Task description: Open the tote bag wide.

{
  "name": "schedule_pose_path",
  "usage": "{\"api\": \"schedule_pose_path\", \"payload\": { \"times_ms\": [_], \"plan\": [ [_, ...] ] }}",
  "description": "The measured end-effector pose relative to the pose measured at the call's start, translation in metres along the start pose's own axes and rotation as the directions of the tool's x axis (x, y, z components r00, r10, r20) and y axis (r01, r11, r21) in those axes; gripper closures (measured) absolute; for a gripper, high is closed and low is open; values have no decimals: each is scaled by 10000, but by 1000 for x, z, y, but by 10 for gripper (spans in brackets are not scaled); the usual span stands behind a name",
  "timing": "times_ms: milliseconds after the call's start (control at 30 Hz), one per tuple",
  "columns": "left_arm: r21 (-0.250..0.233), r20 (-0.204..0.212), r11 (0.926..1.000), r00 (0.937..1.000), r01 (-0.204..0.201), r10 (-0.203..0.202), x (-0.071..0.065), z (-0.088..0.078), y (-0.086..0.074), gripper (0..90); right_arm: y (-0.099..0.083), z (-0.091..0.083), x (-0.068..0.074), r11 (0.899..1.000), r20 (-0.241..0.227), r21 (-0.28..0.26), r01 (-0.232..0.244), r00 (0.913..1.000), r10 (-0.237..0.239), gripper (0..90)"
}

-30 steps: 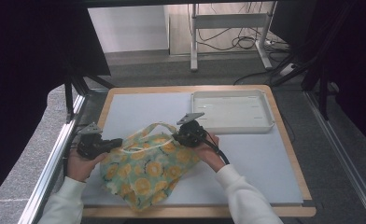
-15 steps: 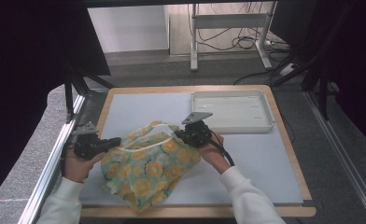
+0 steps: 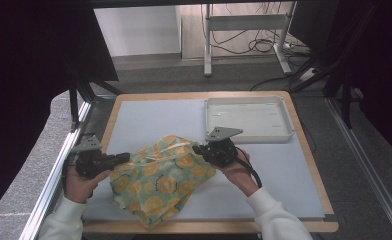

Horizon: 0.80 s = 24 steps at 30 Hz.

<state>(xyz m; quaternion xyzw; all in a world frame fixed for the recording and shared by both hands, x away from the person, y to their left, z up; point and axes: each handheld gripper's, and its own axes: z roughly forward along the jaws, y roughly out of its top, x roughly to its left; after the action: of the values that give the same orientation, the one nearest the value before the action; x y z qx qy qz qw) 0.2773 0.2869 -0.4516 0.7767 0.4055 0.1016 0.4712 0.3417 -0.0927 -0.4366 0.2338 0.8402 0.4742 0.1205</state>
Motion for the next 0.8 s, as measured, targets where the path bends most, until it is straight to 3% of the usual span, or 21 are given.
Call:
{"api": "schedule_pose_path", "payload": {
  "times_ms": [200,533,800],
  "plan": [
    [194,456,9997,9989,-120,111,-14,0,-14,896,-14,-11,8,10000,-398,-5,-6,9992,6,874],
    [362,789,9991,9967,-216,187,-24,3,-24,896,-34,-21,20,9999,-980,56,-107,9951,112,874],
    [603,1117,9981,9937,-140,72,-28,4,-39,896,-59,-26,31,9981,-1415,622,-27,9899,115,874]
  ]
}}
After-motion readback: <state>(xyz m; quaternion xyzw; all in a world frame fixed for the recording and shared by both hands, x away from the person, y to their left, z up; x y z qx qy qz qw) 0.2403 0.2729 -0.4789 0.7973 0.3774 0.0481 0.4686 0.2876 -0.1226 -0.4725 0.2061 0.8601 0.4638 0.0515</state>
